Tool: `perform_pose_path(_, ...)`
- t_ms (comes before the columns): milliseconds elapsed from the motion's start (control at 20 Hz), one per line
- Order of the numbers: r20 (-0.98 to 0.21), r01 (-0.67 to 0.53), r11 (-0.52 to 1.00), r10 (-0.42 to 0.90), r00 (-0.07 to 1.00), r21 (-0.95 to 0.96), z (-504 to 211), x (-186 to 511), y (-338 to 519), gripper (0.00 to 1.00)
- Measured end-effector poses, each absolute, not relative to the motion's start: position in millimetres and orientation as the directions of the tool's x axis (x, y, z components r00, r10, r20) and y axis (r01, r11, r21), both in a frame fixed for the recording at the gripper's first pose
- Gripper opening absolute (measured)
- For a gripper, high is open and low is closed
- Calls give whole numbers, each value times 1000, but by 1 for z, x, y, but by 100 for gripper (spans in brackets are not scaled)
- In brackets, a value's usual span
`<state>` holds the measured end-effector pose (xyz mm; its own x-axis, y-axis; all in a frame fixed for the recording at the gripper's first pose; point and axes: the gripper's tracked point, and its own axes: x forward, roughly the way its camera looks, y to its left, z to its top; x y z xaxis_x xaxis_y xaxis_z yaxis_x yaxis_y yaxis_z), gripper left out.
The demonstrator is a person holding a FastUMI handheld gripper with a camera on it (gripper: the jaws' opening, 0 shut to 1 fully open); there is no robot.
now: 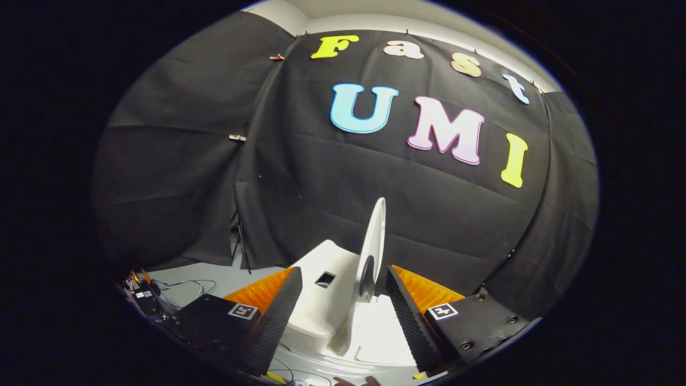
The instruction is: Open the toilet lid.
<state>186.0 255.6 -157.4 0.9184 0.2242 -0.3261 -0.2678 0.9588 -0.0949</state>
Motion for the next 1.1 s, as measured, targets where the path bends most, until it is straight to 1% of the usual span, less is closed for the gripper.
perform_pose_path(200,-282,-277,960,256,925,-38,-121,172,244,98)
perform_pose_path(450,-197,-252,968,247,949,1,-61,151,192,98)
perform_pose_path(750,-117,-161,987,162,980,17,-5,121,86,99)
perform_pose_path(950,-116,-92,996,90,989,-13,-7,101,17,99)
perform_pose_path(1100,-87,-55,998,54,995,-17,1,84,-25,99)
